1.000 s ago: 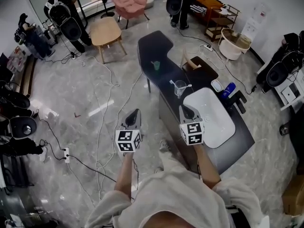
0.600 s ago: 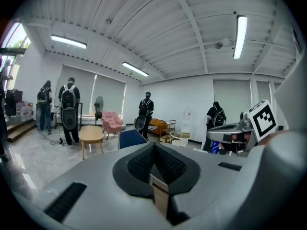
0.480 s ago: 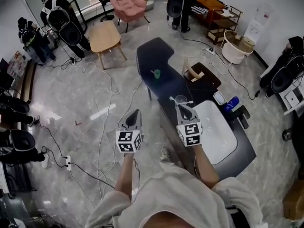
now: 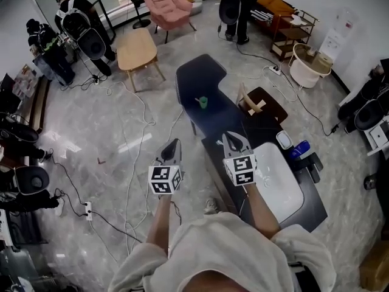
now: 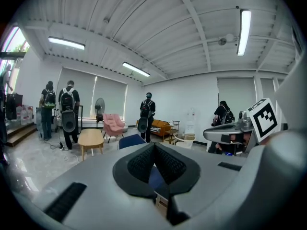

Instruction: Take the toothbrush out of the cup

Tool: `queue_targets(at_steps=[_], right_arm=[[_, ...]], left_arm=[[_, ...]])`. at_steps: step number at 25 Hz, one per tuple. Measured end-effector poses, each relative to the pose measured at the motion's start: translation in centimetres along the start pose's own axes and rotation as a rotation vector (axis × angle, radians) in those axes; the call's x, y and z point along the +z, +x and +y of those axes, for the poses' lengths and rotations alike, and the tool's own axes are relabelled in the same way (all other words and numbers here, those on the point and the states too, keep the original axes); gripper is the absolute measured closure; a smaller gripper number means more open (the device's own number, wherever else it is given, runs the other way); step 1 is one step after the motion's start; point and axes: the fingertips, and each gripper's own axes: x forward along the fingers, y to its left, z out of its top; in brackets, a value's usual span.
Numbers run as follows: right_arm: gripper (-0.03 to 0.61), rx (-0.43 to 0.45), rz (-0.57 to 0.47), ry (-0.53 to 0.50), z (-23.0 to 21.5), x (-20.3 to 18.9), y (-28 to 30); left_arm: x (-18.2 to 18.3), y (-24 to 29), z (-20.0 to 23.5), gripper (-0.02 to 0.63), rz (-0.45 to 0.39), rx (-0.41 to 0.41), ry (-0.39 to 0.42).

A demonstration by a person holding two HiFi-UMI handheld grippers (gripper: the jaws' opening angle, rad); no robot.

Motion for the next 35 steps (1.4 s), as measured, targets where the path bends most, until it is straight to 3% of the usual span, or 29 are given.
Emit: queue_targets(at_steps=[11,23,35], right_arm=[[0.566,0.015,0.03,-0.003,-0.1,-0.3,4.3],[0.566,-0.054,0.081,0.011,1.8,-0.5,5.9],[0.566,-0.307,0.122,0.093,-5.0,-4.1,-1.0]], left_arm=[[0.2,2.5,3.7,0.589,0.017,0.017,0.0],[-0.1,4.4,5.8,0.589,0.043,-0.083,0.008],[-1.9,9.4,-2.5,0.589,0.094,-0.326,0.042]])
